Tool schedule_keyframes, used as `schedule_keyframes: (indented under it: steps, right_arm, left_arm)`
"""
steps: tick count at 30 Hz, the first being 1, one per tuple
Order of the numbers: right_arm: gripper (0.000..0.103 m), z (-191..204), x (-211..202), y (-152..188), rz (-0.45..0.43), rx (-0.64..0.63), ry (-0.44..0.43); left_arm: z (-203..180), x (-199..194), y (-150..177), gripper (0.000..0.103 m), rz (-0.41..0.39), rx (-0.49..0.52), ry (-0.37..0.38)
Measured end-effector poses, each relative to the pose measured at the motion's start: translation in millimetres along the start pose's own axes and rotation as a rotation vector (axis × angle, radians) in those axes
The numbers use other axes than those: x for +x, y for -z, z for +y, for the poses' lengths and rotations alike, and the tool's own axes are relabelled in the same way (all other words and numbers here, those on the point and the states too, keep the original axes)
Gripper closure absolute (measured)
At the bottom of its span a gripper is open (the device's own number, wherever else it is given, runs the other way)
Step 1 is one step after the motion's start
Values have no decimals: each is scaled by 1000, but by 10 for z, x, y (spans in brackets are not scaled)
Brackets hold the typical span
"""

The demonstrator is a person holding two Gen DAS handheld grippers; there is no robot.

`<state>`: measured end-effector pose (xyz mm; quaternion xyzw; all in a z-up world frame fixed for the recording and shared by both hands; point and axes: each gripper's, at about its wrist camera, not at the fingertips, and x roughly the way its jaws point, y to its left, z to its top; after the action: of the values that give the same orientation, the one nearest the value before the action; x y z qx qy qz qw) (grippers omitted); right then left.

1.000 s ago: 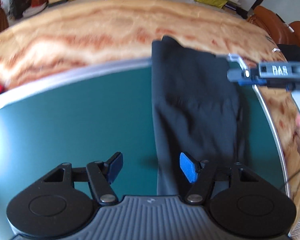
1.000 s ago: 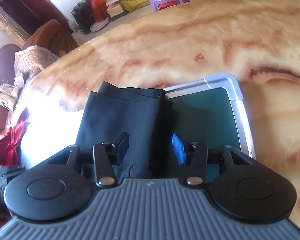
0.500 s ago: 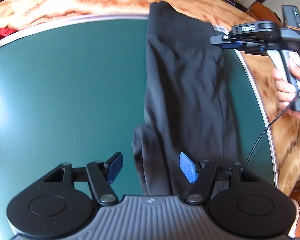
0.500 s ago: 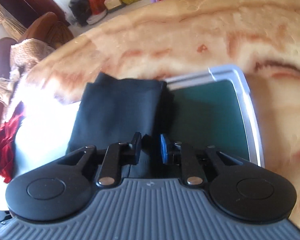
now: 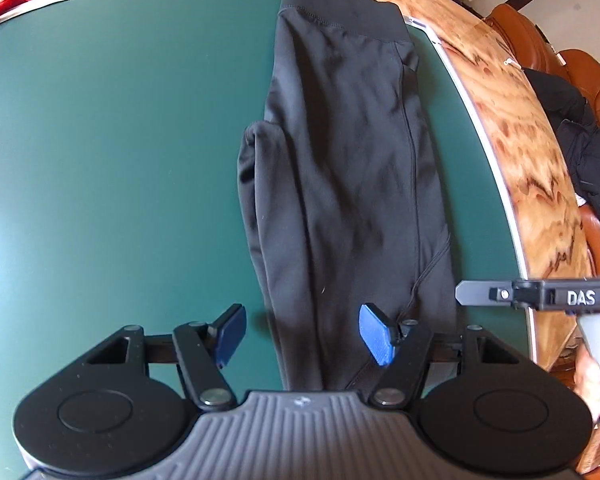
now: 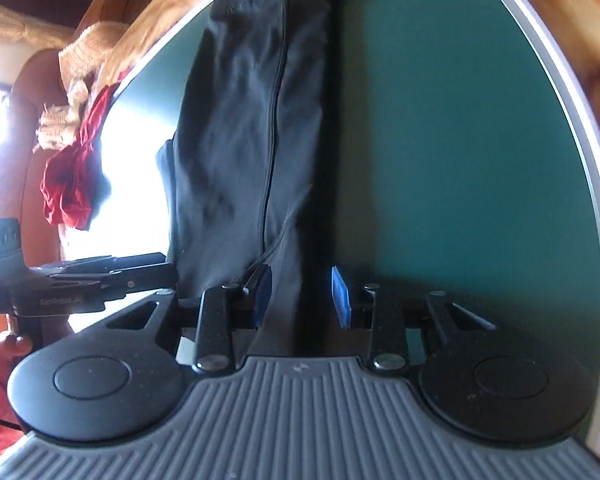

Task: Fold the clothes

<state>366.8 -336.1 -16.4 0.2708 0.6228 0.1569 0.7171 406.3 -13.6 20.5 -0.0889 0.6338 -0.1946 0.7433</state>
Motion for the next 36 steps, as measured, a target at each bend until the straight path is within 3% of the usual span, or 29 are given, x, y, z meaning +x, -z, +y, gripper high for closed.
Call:
schedule_keyframes:
  steps: [3, 7, 10, 12, 15, 20, 25, 31, 36]
  right_arm:
    - [65, 63, 45, 164, -54, -15, 19]
    - [65, 141, 37, 273, -129, -14, 42]
    - [65, 176, 47, 316, -158, -8, 40]
    - [86, 196, 56, 340, -169, -17, 46]
    - [94, 222, 24, 386, -202, -25, 52]
    - [96, 386, -122, 501, -253, -130, 72]
    - [96, 407, -319, 611, -290, -152, 45]
    - [96, 220, -287, 729, -216, -136, 81]
    - [99, 251, -381, 818, -261, -211, 105]
  left_arm:
    - [-29, 28, 56, 44, -29, 7, -8]
    - [11, 68, 83, 60, -58, -66, 32]
    - [98, 81, 87, 86, -73, -137, 77]
    - [111, 73, 108, 95, -103, -145, 95]
    - [84, 24, 149, 98, -143, -120, 87]
    - [7, -99, 213, 100, -184, -41, 71]
    - [-11, -280, 330, 100, -192, 7, 90]
    - [35, -263, 427, 100, -156, 10, 91]
    - [-68, -412, 502, 100, -229, 81, 58]
